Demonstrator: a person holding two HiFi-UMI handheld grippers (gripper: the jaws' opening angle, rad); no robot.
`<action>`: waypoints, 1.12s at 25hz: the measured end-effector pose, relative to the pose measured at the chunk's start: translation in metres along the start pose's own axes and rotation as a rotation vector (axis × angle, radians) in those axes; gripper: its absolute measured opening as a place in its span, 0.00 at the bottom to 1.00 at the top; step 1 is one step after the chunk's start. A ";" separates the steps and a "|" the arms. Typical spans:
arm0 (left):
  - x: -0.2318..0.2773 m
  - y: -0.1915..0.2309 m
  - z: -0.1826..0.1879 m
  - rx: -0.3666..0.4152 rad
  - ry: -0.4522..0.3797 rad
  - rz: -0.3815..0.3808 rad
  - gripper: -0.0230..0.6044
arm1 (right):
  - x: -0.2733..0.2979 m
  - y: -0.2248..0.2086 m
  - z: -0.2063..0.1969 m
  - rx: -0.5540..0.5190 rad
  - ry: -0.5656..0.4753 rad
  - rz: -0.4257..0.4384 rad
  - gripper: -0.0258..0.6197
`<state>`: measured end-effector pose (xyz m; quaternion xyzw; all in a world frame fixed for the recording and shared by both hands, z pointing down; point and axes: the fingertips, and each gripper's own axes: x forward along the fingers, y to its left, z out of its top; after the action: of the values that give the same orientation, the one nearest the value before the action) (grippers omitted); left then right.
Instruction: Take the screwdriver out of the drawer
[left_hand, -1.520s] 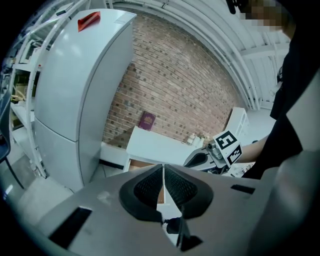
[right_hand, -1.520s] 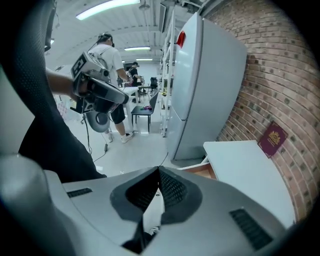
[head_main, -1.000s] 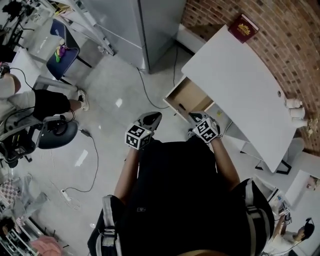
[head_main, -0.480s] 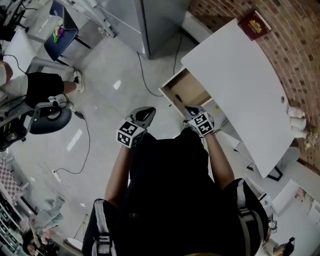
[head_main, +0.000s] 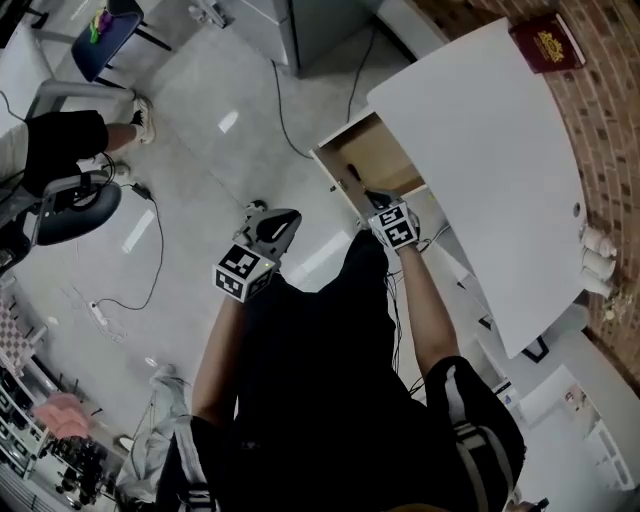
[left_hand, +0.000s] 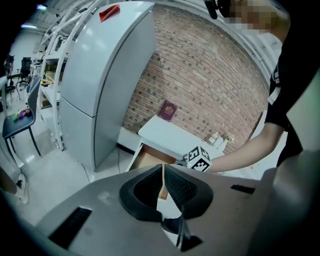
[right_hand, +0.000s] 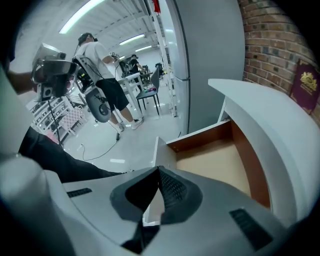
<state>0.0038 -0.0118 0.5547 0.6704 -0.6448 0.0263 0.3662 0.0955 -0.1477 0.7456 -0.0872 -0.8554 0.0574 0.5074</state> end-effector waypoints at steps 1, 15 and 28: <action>0.002 -0.001 -0.004 -0.007 0.004 0.000 0.07 | 0.007 -0.003 -0.004 0.004 0.010 0.003 0.13; 0.029 0.012 -0.050 -0.066 0.032 0.026 0.07 | 0.114 -0.035 -0.056 -0.029 0.156 0.037 0.13; 0.063 0.019 -0.088 -0.086 0.054 0.021 0.07 | 0.186 -0.063 -0.081 0.013 0.233 0.038 0.13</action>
<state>0.0359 -0.0171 0.6600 0.6464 -0.6422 0.0204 0.4116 0.0736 -0.1696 0.9559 -0.1059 -0.7885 0.0621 0.6027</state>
